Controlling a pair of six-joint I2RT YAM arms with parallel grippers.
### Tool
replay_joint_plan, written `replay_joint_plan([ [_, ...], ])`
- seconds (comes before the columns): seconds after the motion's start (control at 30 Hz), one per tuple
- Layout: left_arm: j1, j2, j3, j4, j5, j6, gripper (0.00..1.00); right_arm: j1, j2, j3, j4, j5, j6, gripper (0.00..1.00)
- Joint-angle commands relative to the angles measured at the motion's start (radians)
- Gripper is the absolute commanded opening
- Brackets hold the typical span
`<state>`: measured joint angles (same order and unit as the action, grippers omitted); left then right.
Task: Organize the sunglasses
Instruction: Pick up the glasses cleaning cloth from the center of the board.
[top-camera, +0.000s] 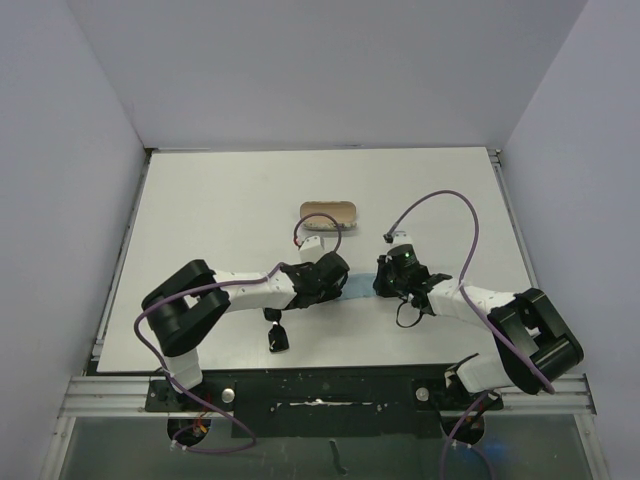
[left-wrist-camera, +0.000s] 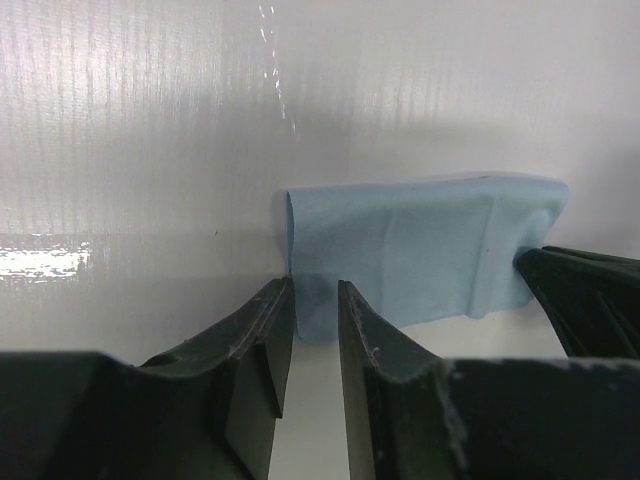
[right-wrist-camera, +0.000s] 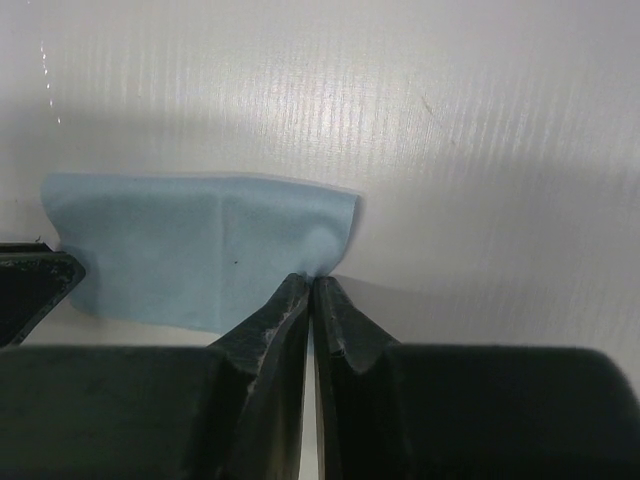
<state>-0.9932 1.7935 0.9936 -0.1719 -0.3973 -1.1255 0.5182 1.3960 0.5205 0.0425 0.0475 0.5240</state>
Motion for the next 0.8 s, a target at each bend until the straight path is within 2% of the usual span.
replay_joint_plan([
  [0.0,-0.002,-0.014,-0.017,-0.109,-0.017,0.003,0.25,0.007,0.006,0.007,-0.011,0.024,0.008,0.05],
  [0.07,-0.002,-0.017,-0.011,-0.122,-0.022,0.006,0.25,0.006,0.006,0.007,-0.009,0.025,0.008,0.00],
  [0.37,-0.001,-0.038,0.014,-0.182,-0.062,0.013,0.28,0.007,0.010,-0.004,0.013,0.019,0.011,0.00],
  [0.77,-0.002,0.048,0.111,-0.229,-0.044,0.042,0.28,0.007,-0.001,-0.015,0.028,0.012,0.013,0.00],
])
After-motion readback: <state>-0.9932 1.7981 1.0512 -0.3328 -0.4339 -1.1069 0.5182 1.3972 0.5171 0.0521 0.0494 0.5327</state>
